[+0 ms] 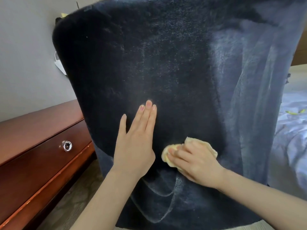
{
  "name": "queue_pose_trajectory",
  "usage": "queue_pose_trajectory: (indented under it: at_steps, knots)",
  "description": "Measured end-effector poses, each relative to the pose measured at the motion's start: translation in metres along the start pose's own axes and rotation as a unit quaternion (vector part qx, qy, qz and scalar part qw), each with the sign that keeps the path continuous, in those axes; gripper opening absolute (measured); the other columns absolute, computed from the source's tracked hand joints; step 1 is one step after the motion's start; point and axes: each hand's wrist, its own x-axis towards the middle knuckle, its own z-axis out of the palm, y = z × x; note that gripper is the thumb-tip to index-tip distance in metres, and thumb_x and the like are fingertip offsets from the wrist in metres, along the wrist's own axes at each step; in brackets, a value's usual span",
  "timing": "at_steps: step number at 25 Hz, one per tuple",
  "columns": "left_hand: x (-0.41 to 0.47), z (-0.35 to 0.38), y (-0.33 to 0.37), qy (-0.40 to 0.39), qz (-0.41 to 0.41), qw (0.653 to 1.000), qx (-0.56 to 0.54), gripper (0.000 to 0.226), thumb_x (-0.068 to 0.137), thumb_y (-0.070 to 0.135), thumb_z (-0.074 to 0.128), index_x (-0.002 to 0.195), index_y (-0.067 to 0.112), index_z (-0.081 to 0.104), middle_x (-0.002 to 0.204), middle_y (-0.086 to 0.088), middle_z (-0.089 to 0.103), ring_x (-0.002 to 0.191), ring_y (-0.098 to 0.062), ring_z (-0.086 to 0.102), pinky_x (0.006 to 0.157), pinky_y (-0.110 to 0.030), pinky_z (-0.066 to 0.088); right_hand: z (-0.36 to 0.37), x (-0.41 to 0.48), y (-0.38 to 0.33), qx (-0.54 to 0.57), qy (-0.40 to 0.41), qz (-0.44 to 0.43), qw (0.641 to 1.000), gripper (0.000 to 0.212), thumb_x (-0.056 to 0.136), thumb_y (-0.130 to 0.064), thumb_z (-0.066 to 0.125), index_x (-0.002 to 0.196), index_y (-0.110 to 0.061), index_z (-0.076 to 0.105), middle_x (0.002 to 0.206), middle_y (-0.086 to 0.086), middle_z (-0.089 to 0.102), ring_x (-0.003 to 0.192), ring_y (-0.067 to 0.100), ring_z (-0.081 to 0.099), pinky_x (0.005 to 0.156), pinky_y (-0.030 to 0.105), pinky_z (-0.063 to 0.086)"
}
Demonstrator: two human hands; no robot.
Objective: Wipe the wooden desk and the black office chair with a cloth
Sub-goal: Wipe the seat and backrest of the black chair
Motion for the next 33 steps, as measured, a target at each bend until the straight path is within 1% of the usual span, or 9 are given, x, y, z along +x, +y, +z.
queue_pose_trajectory:
  at_steps: [2,5,9,12,15,19,24,26,33]
  knots:
    - [0.001,0.001,0.003,-0.002,-0.014,1.000,0.010,0.091,0.088,0.007,0.038,0.139,0.017,-0.036,0.152,0.000,-0.035,0.141,-0.015,-0.027,0.117,-0.049,-0.002,-0.001,-0.018,0.002,-0.010,-0.034,-0.038,0.999,0.010,0.081,-0.013,0.065,0.085,-0.016,0.074,0.081,-0.006,0.070,0.067,0.013,0.056,0.068,0.026,0.045]
    - [0.000,0.003,0.007,-0.003,-0.031,0.999,0.020,0.090,0.089,0.008,0.037,0.137,0.016,-0.039,0.153,-0.002,-0.035,0.143,-0.018,-0.025,0.116,-0.053,-0.002,-0.012,-0.035,0.019,-0.019,-0.055,-0.076,0.995,0.041,0.099,-0.007,0.029,0.095,-0.015,0.069,0.091,-0.006,0.071,0.074,0.013,0.064,0.069,0.024,0.050]
    - [-0.001,0.006,0.001,0.001,-0.020,0.999,0.047,0.091,0.088,0.011,0.034,0.132,0.015,-0.045,0.152,-0.004,-0.035,0.144,-0.020,-0.023,0.115,-0.055,-0.002,-0.042,-0.038,0.048,-0.060,-0.073,0.001,0.996,0.077,0.103,-0.027,0.002,0.087,-0.031,0.077,0.096,-0.015,0.071,0.091,0.005,0.065,0.085,0.021,0.044]
    - [-0.003,0.008,-0.002,0.000,-0.016,0.998,0.058,0.090,0.088,0.011,0.032,0.131,0.013,-0.047,0.151,-0.005,-0.037,0.144,-0.021,-0.023,0.115,-0.055,0.000,-0.070,-0.014,0.086,-0.092,0.003,0.035,0.995,0.063,0.103,-0.025,0.015,0.092,-0.023,0.077,0.099,-0.005,0.072,0.090,0.018,0.067,0.085,0.031,0.044]
    - [-0.004,0.012,-0.007,0.009,-0.017,0.998,0.067,0.090,0.087,0.010,0.034,0.135,0.011,-0.043,0.150,-0.006,-0.038,0.143,-0.021,-0.024,0.115,-0.054,0.001,-0.102,0.028,0.129,-0.135,0.103,0.022,0.985,0.024,0.092,-0.004,0.050,0.096,-0.006,0.074,0.101,0.012,0.070,0.074,0.034,0.064,0.069,0.042,0.051]
    - [-0.005,0.014,-0.018,0.020,-0.013,0.997,0.068,0.091,0.085,0.010,0.036,0.138,0.010,-0.038,0.151,-0.007,-0.037,0.144,-0.022,-0.021,0.116,-0.054,0.004,-0.138,0.085,0.158,-0.203,0.193,0.010,0.960,0.013,0.085,0.001,0.064,0.091,-0.005,0.074,0.099,0.014,0.070,0.070,0.034,0.063,0.063,0.041,0.050]
    - [-0.004,0.006,-0.031,0.016,-0.012,0.998,0.054,0.094,0.069,0.004,0.061,0.149,0.004,0.011,0.158,-0.015,0.011,0.144,-0.029,0.020,0.110,-0.058,0.028,-0.132,0.112,0.142,-0.161,0.261,0.066,0.949,0.015,0.088,-0.005,0.059,0.089,-0.005,0.074,0.097,0.013,0.070,0.069,0.036,0.058,0.066,0.042,0.046]
    - [-0.003,0.006,-0.032,0.027,-0.021,0.999,0.032,0.092,0.066,0.004,0.065,0.147,0.003,0.021,0.155,-0.016,0.022,0.142,-0.030,0.027,0.109,-0.058,0.031,-0.110,0.103,0.119,-0.112,0.226,0.070,0.965,0.018,0.086,-0.005,0.055,0.085,-0.004,0.073,0.091,0.013,0.069,0.066,0.034,0.055,0.066,0.043,0.044]
    - [0.001,0.000,-0.006,0.059,-0.038,0.997,-0.043,0.090,0.070,0.000,0.059,0.150,0.006,0.018,0.159,-0.014,0.009,0.146,-0.031,0.012,0.115,-0.054,0.020,-0.046,0.031,0.039,-0.033,-0.012,-0.019,0.999,0.017,0.088,-0.014,0.051,0.082,-0.013,0.067,0.079,0.002,0.061,0.064,0.023,0.050,0.064,0.037,0.044]
